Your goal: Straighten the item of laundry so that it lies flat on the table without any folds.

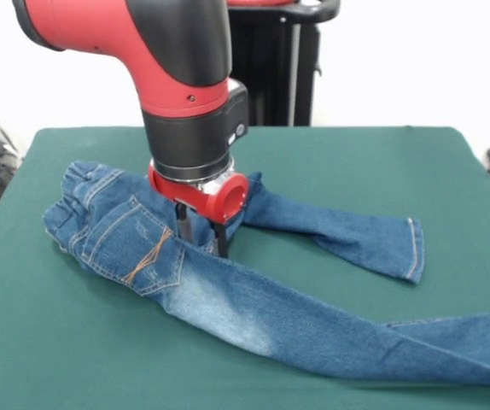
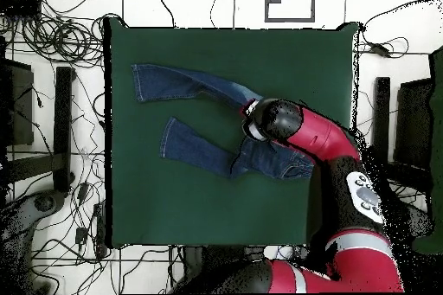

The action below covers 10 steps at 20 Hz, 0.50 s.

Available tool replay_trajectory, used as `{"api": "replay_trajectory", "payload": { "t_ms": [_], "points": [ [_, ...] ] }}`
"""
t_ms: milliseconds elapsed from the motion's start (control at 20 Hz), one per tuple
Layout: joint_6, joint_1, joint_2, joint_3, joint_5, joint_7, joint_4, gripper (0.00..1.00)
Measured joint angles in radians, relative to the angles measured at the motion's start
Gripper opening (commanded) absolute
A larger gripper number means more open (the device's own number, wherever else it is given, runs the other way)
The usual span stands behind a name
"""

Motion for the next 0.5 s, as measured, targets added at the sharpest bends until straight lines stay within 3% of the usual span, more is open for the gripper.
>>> {"api": "replay_trajectory", "payload": {
  "t_ms": [500],
  "points": [
    [0.096,-0.014,0.0,0.0,0.0,0.0,-0.049,1.0]
  ]
}}
